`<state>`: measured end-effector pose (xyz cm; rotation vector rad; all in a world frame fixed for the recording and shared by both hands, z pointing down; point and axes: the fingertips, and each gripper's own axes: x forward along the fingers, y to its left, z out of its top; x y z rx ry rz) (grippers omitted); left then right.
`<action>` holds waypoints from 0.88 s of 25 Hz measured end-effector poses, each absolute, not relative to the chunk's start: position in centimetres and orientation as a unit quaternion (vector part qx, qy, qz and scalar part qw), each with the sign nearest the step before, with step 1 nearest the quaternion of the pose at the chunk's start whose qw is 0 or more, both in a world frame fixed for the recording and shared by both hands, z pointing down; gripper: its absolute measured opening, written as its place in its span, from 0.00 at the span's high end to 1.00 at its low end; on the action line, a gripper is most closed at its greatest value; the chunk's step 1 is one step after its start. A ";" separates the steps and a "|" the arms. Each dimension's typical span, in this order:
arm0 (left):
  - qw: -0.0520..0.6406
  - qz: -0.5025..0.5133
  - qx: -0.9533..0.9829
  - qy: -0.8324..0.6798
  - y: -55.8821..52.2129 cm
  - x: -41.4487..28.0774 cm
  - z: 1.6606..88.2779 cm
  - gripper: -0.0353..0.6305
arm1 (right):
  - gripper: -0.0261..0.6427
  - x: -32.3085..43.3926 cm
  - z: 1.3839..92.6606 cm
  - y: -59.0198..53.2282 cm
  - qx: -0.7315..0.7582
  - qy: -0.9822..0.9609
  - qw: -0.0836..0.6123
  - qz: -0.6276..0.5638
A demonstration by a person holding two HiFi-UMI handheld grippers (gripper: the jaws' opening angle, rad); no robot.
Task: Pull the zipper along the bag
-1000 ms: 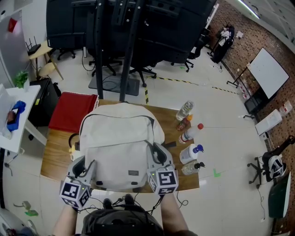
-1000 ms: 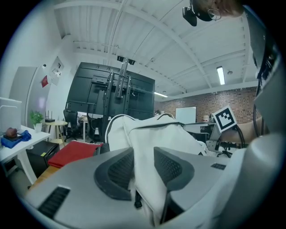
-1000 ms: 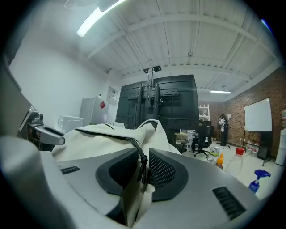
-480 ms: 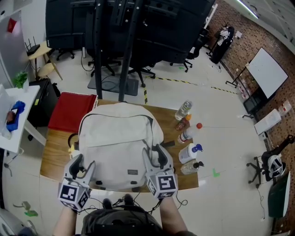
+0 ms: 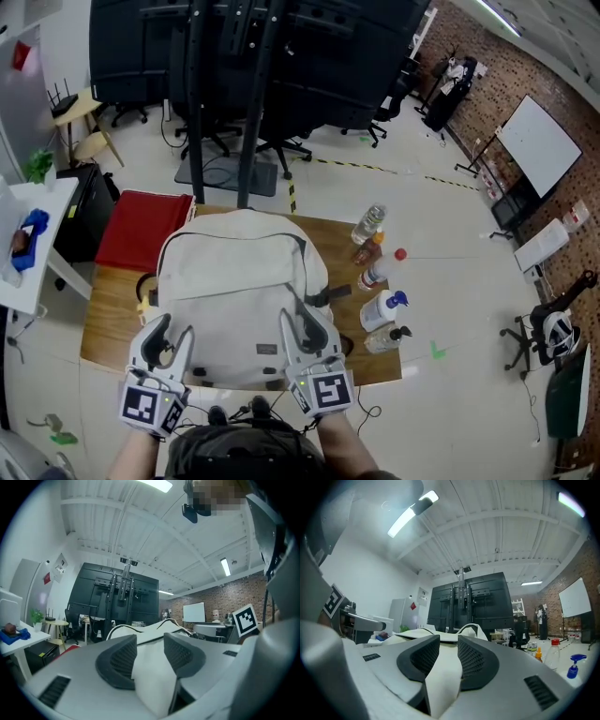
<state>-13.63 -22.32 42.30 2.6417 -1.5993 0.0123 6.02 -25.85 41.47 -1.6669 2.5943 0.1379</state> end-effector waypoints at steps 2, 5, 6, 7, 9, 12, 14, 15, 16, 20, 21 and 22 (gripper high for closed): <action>0.016 0.002 0.857 -0.515 -22.1 -13.2 42.0 0.69 | 0.83 5.5 40.9 -25.3 -0.537 0.842 0.033 0.053; 0.017 -0.001 0.858 -0.513 -21.8 -12.6 41.5 0.81 | 0.88 5.0 40.3 -24.6 -0.535 0.842 0.039 0.060; 0.017 -0.002 0.858 -0.514 -21.7 -12.5 41.4 0.85 | 0.90 4.8 40.2 -24.5 -0.534 0.843 0.040 0.060; 0.016 -0.004 0.858 -0.514 -21.7 -12.5 41.3 0.89 | 0.92 4.8 40.1 -24.3 -0.533 0.843 0.041 0.061; 0.014 -0.006 0.859 -0.512 -21.6 -12.3 41.2 0.91 | 0.95 4.6 40.1 -24.1 -0.532 0.844 0.040 0.060; 0.015 -0.006 0.860 -0.509 -21.5 -12.1 41.3 0.92 | 0.95 4.5 40.2 -23.9 -0.529 0.846 0.039 0.057; 0.020 -0.003 0.861 -0.508 -21.6 -11.8 41.5 0.92 | 0.95 4.6 40.3 -23.9 -0.528 0.847 0.038 0.056; 0.021 0.000 0.861 -0.507 -21.7 -11.7 41.6 0.92 | 0.95 4.6 40.3 -23.8 -0.528 0.847 0.036 0.055; 0.022 0.003 0.862 -0.507 -21.8 -11.6 41.6 0.92 | 0.95 4.6 40.4 -23.8 -0.529 0.846 0.032 0.055; 0.022 0.011 0.862 -0.507 -22.2 -11.2 42.0 0.92 | 0.95 4.3 40.7 -23.7 -0.530 0.847 0.006 0.051; 0.023 0.010 0.861 -0.507 -22.3 -11.2 42.1 0.92 | 0.95 4.2 40.8 -23.7 -0.529 0.847 0.001 0.051; 0.023 0.008 0.861 -0.508 -22.4 -11.1 42.1 0.92 | 0.95 4.1 40.9 -23.7 -0.527 0.848 -0.002 0.053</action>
